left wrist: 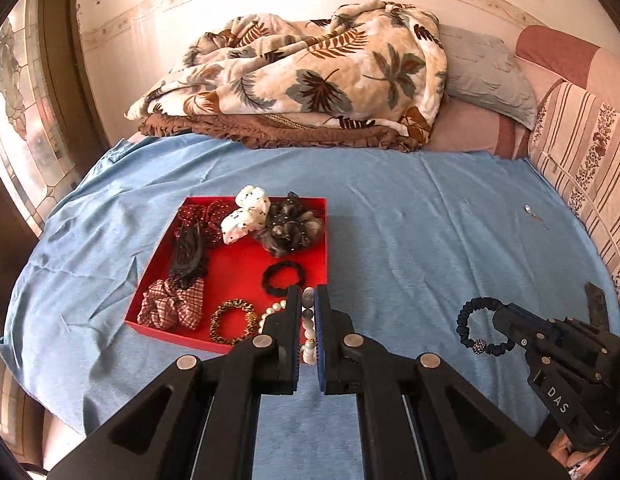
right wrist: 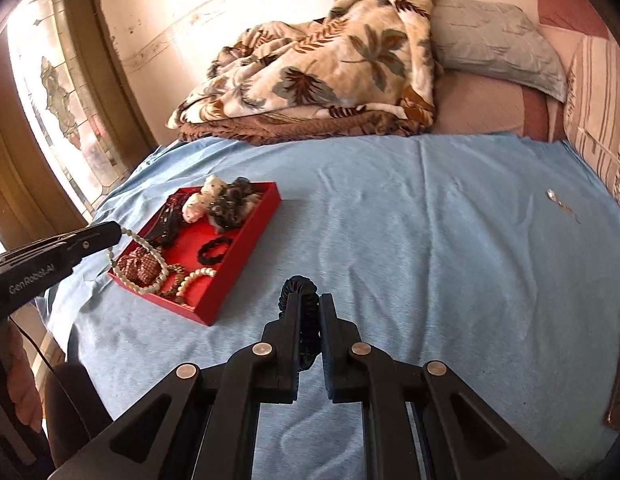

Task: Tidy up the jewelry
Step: 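Carry both bracelets over to the red tray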

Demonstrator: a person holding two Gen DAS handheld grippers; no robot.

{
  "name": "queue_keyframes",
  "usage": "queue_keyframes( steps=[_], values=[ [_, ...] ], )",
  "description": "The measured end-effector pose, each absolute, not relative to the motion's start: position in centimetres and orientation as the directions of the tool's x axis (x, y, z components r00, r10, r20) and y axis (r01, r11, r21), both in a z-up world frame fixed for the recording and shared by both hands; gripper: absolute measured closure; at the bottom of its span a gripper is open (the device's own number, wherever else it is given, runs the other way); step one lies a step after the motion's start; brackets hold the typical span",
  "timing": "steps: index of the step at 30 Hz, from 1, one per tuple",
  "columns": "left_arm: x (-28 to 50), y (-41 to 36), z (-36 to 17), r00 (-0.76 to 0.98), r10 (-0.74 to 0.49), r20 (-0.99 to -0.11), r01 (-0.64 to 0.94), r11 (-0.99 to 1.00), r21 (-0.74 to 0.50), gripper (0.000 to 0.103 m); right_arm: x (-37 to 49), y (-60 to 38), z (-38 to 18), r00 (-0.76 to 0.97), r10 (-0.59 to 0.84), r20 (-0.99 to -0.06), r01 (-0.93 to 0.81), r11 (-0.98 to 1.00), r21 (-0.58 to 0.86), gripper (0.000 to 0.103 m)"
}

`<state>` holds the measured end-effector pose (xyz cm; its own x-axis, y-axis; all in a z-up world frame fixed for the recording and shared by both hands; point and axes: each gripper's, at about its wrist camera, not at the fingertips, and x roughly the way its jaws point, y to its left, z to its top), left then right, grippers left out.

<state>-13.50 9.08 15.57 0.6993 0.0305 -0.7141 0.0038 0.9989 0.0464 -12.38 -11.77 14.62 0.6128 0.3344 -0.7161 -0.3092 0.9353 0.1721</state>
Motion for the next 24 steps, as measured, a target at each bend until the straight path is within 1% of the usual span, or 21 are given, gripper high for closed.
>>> queue_keyframes(
  steps=[13,19,24],
  values=[
    [-14.3,12.4,15.9,0.705,0.029,-0.709,-0.035,0.999,0.006,0.097,-13.1,-7.1,16.3,0.602,0.356,-0.714,-0.393,0.911,0.123,0.093],
    [-14.4,15.4,17.3,0.707,-0.048,-0.705,-0.026,0.995,-0.093,0.097,-13.0,-4.9,16.9,0.589,0.373,-0.717,-0.435,0.894,0.107,0.093],
    [-13.7,19.2,18.9,0.716,-0.108,-0.69,-0.035,0.981,-0.19,0.097,-12.6,-3.3,17.2,0.577,0.403,-0.711,-0.462,0.878,0.123,0.093]
  ],
)
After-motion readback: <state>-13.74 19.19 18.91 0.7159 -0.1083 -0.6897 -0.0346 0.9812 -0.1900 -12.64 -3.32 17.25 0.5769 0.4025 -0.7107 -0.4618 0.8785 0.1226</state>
